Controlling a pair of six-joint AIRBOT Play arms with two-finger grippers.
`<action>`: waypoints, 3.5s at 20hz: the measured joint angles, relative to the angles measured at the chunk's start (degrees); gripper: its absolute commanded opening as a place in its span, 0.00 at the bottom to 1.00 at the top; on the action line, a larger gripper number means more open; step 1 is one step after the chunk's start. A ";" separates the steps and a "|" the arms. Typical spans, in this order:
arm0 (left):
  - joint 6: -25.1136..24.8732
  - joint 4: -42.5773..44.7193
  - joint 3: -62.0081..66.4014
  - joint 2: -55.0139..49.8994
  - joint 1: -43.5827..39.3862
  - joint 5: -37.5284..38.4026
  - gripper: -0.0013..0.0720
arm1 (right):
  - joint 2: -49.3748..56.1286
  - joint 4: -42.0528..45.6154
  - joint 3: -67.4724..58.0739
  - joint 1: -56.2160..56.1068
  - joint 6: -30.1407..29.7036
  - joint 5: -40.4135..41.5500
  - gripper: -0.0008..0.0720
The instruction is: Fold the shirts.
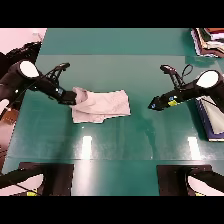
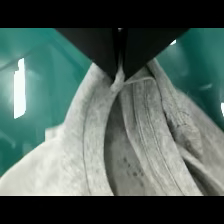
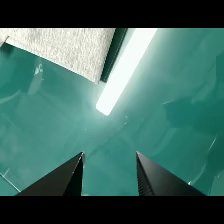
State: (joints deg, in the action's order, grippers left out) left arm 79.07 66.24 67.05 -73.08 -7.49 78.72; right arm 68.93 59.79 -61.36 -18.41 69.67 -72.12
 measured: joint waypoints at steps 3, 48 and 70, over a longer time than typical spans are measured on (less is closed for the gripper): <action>0.00 1.92 -4.81 2.05 0.00 4.68 0.07 | -0.57 0.00 0.46 0.11 0.02 0.70 0.51; 0.04 -13.86 3.13 3.45 -0.02 -13.18 0.04 | 34.86 -21.49 -43.82 14.38 -0.09 0.26 0.03; 2.14 -17.49 3.13 3.34 -0.02 -21.22 0.05 | 27.41 -21.11 -55.39 48.46 0.04 5.70 0.03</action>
State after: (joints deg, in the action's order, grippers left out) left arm 81.21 48.75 70.17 -69.73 -7.51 57.49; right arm 96.33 38.68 -116.75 30.04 69.71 -66.41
